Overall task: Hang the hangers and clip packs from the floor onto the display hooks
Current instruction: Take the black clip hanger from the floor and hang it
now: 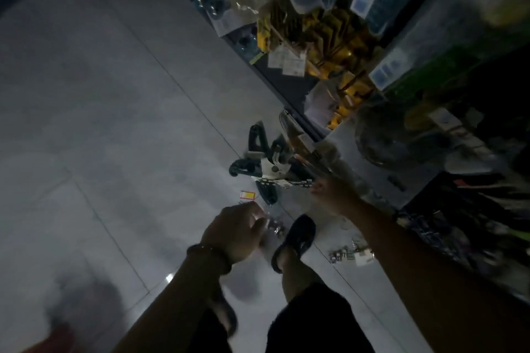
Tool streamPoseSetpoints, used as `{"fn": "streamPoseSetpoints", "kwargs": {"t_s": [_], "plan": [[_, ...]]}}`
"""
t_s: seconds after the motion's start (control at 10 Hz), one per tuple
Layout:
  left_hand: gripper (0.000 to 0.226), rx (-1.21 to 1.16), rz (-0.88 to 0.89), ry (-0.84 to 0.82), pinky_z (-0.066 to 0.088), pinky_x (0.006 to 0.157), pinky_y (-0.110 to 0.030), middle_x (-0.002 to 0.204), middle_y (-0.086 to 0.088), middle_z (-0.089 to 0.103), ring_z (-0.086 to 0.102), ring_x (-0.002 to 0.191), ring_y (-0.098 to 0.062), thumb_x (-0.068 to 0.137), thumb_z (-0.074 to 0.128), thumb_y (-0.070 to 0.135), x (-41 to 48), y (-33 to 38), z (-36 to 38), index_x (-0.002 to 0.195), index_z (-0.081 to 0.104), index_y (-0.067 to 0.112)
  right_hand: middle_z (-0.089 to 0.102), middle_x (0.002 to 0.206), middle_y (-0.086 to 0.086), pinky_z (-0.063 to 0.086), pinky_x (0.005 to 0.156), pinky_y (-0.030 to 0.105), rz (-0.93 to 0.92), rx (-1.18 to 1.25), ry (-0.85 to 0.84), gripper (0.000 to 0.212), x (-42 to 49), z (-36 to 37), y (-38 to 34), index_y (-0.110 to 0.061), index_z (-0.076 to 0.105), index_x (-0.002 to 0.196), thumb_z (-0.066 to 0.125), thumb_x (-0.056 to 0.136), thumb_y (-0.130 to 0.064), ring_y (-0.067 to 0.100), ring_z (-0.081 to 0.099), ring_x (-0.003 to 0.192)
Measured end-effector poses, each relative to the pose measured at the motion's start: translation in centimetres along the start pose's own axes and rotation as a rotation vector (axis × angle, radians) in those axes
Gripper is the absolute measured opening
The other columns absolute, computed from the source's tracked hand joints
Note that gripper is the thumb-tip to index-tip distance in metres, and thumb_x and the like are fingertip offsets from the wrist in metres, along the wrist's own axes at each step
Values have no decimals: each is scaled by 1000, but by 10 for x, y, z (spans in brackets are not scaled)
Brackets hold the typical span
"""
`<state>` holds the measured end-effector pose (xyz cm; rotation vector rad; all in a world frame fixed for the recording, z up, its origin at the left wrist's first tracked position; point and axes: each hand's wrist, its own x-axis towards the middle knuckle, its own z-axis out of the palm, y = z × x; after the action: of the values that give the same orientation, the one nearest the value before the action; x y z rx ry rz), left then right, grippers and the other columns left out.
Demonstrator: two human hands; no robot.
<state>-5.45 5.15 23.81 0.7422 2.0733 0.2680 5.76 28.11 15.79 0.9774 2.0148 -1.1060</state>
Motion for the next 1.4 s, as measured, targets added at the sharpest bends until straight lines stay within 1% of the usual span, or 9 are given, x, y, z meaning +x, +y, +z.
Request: {"fn": "streamPoseSetpoints", "kwargs": {"t_s": [0.2, 0.3, 0.4, 0.5, 0.7, 1.0, 1.1, 1.3, 1.4], "plan": [[26, 66, -66, -244, 57, 98, -38, 117, -2, 73, 68, 109, -18, 105, 56, 35, 206, -62, 46, 122, 67, 19, 57, 95, 4, 48, 85, 33, 114, 19, -11, 13, 173, 30, 32, -19, 59, 92, 53, 103, -20, 19, 51, 91], [20, 120, -52, -301, 59, 91, -37, 113, 0, 73, 69, 103, -14, 104, 57, 35, 302, -104, 77, 116, 65, 22, 51, 81, 2, 40, 60, 18, 112, 42, -57, 14, 245, 68, 61, -5, 63, 97, 54, 104, -13, 17, 51, 76], [23, 204, -47, -344, 58, 86, -36, 109, -3, 71, 70, 104, -22, 101, 58, 35, 394, -142, 104, 115, 63, 17, 54, 102, 0, 43, 81, 13, 127, 67, 6, 10, 317, 97, 83, -10, 59, 115, 53, 106, -9, 11, 51, 90], [42, 310, -18, -292, 56, 98, -45, 132, -10, 64, 62, 122, -33, 100, 60, 36, 469, -174, 124, 137, 53, 19, 57, 138, 12, 50, 106, 37, 165, 130, 138, 53, 390, 119, 95, -7, 45, 150, 61, 100, -7, 29, 56, 127], [66, 460, -43, -368, 50, 106, -48, 150, -11, 53, 54, 132, -38, 94, 57, 51, 548, -244, 152, 154, 41, 28, 37, 156, 25, 44, 109, 44, 335, -100, 259, 64, 501, 144, 108, -2, 33, 156, 62, 101, -15, 42, 43, 141], [58, 494, 23, -326, 53, 105, -44, 149, -8, 55, 55, 134, -31, 105, 58, 19, 561, -303, 180, 158, 35, 23, 38, 161, 17, 41, 112, 47, 537, 105, 317, 75, 537, 195, 180, -15, 25, 164, 62, 102, -34, 40, 40, 145], [64, 503, 47, -320, 50, 107, -44, 155, -6, 51, 53, 138, -30, 105, 56, 17, 559, -304, 169, 162, 30, 28, 43, 155, 20, 44, 108, 44, 447, 79, 227, 63, 534, 198, 186, -9, 34, 159, 60, 104, -24, 38, 45, 140], [55, 564, 57, -330, 51, 103, -44, 146, -7, 60, 60, 127, -31, 105, 57, 24, 565, -309, 132, 158, 39, 28, 57, 79, -8, 48, 56, 22, 133, 297, 403, 21, 473, 219, 137, -14, 68, 119, 51, 109, -19, 19, 68, 80], [42, 488, 27, -378, 51, 94, -39, 136, -8, 66, 63, 119, -29, 106, 55, 37, 570, -311, 124, 147, 51, 27, 64, 81, -6, 51, 55, 19, -26, 183, 430, 16, 443, 230, 116, -24, 69, 105, 56, 105, -16, 11, 67, 72]]}}
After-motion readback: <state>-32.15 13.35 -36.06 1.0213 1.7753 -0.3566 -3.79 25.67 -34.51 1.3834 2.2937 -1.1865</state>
